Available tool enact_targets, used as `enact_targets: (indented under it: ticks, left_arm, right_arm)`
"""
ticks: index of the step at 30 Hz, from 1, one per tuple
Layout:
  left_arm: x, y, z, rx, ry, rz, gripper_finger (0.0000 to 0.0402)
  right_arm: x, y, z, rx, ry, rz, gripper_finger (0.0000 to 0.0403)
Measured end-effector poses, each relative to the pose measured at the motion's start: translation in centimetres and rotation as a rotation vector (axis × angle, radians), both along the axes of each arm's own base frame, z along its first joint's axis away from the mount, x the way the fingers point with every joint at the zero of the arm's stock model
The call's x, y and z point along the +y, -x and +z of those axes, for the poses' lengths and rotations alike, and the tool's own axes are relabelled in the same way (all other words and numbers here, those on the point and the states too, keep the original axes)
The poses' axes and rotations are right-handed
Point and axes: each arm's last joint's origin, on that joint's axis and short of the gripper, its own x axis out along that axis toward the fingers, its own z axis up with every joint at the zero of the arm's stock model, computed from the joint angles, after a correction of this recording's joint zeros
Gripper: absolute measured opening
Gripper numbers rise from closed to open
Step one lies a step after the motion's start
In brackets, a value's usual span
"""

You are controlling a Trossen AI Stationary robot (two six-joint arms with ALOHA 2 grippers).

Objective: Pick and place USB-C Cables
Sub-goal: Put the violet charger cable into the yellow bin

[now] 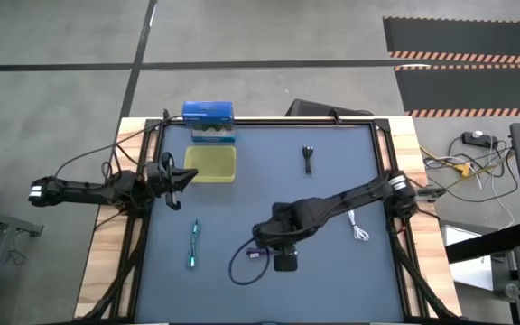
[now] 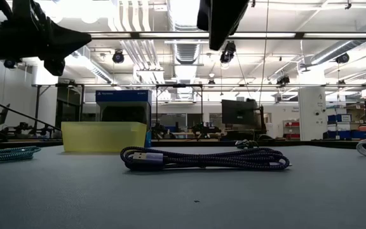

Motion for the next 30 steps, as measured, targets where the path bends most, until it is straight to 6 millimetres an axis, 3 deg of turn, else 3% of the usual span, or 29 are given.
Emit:
enact_targets:
  ticks: [11,16,24,30]
  left_arm:
    - [0.0,-0.1,-0.1,0.015,0.000,0.000,0.0000]
    - [0.0,-0.2,-0.3,0.028,0.000,-0.001,0.0000]
    - [0.0,-0.5,-0.6,0.059,0.003,-0.001,0.0000]
    - [0.0,-0.7,-0.8,0.063,0.080,-0.015,0.0000]
  right_arm:
    - [0.7,-2.3,-4.1,0.082,0.013,-0.012,0.0024]
    - [0.5,-2.7,-4.5,0.040,0.006,-0.031,0.0076]
    - [0.4,-3.4,-6.5,-0.029,-0.007,-0.012,0.0175]
    - [0.1,-3.8,-8.3,-0.077,-0.030,-0.037,0.0193]
